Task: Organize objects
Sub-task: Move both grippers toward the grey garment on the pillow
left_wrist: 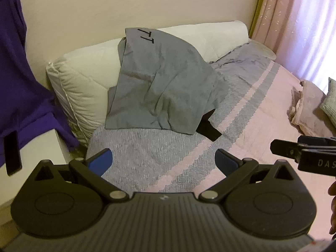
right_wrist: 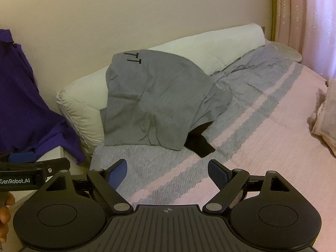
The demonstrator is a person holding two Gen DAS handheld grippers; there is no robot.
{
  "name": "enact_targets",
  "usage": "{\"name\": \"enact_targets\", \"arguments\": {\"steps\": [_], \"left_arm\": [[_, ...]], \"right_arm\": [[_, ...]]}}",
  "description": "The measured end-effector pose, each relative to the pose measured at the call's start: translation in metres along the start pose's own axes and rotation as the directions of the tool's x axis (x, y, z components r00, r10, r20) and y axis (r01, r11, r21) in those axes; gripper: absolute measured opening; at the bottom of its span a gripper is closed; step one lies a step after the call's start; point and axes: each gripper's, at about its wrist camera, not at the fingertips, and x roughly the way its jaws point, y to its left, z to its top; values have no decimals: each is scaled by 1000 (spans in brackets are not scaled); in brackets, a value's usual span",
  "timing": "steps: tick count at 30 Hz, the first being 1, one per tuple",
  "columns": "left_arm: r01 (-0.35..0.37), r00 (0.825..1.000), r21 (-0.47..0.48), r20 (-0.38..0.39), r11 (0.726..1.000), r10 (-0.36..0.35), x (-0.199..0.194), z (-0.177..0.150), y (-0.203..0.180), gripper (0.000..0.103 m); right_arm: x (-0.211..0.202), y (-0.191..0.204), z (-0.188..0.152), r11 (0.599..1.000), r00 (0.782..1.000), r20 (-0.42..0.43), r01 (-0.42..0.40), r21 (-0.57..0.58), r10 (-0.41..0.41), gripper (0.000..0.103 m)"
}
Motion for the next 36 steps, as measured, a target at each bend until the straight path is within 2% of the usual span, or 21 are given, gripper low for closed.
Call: {"name": "enact_targets", "arguments": {"steps": [10, 14, 18, 23, 26, 33, 36], "left_arm": [[-46, 999, -81, 10, 996, 47, -2, 1, -13, 102], [-97, 995, -66, 13, 993, 98, -1, 2, -13, 102], [-113, 993, -37, 14, 993, 114, 12, 12, -5, 102], [-129, 991, 23, 34, 991, 129, 49, 35, 18, 102], [-108, 994, 84, 19, 991, 106, 84, 53, 36, 102], [-65, 998, 198, 10, 978, 64, 175, 107, 81, 102], [-42, 999, 239, 11, 970, 41, 213, 135, 94, 98]], "right_arm": [[8, -36, 8, 998, 999, -14, -52, -36, 52, 81], [16, -51, 11, 996, 998, -16, -69, -58, 68, 82], [28, -61, 19, 995, 998, -6, -61, -76, 61, 82], [56, -63, 30, 993, 999, -9, -49, -111, 48, 81], [76, -58, 37, 991, 999, -21, -35, -129, 33, 81], [156, -41, 70, 989, 997, -75, 14, -150, -26, 81], [195, -39, 91, 988, 996, -85, 24, -149, -37, 81]]}}
